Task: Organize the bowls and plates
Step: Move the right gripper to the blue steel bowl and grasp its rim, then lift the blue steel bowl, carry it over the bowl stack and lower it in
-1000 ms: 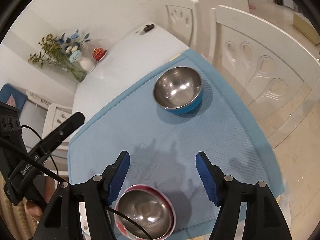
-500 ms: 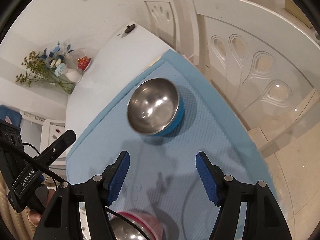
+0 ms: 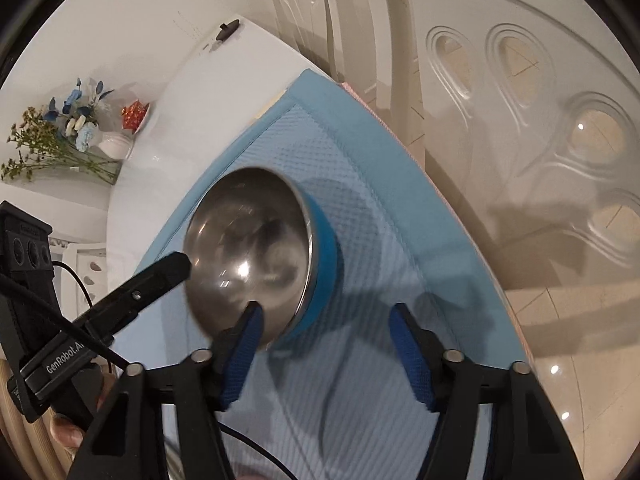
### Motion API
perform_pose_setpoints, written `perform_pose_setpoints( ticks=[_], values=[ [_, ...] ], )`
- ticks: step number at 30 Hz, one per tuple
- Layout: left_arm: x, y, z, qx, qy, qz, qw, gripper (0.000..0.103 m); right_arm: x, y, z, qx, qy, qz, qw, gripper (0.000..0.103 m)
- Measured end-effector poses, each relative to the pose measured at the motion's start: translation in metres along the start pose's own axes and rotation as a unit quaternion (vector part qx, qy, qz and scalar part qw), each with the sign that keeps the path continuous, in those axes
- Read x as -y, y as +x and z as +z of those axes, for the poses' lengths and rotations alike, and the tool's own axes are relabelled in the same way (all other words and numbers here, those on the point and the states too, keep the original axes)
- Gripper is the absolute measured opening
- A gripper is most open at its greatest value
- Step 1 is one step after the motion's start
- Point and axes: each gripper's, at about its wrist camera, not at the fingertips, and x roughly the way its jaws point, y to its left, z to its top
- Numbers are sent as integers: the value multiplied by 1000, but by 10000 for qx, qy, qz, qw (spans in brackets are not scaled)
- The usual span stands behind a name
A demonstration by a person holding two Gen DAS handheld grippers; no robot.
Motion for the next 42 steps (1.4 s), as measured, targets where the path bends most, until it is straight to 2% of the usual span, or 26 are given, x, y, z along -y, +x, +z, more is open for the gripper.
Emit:
perform_pose_setpoints(
  ticks=[1, 4, 9, 12, 14, 15, 17, 18, 20, 22, 30, 42],
  values=[
    [-1, 4, 1, -40, -14, -4, 10000, 56, 1, 4, 2, -5, -21, 4, 10000, 53],
    [-8, 14, 0, -146, -80, -100, 9998, 53, 1, 16, 8, -86, -76, -4, 9999, 53],
    [-13, 24, -4, -260, -97, -207, 9994, 52, 4, 35, 13, -374, -120, 44, 9992, 53],
    [-13, 29, -4, -289, -82, -197, 9994, 52, 6, 39, 18, -337, -98, 92, 9993, 53],
    [-14, 35, -2, -321, -123, -229, 9991, 46, 3, 38, 20, -255, -180, 59, 9995, 53],
    [-14, 38, -2, -354, -159, -250, 9989, 40, 2, 38, 20, -207, -226, 30, 9995, 53],
    [-15, 42, -3, -404, -241, -277, 9985, 32, -3, 40, 19, -155, -305, -16, 9994, 38],
    [-15, 43, -5, -407, -240, -264, 9985, 30, -5, 41, 18, -172, -372, -49, 9991, 34],
    [-12, 41, -9, -373, -163, -180, 9990, 29, -9, 42, 16, -163, -481, -125, 9986, 29],
    [-10, 39, -12, -383, -130, -122, 9991, 26, -11, 42, 14, -119, -509, -183, 9985, 29],
    [-4, 19, -17, -259, -227, -222, 9992, 26, -14, 36, 9, -149, -516, -197, 9984, 29],
    [39, -43, -29, 211, -84, 28, 9997, 26, -24, -12, -4, -74, -468, 93, 9988, 29]
  ],
)
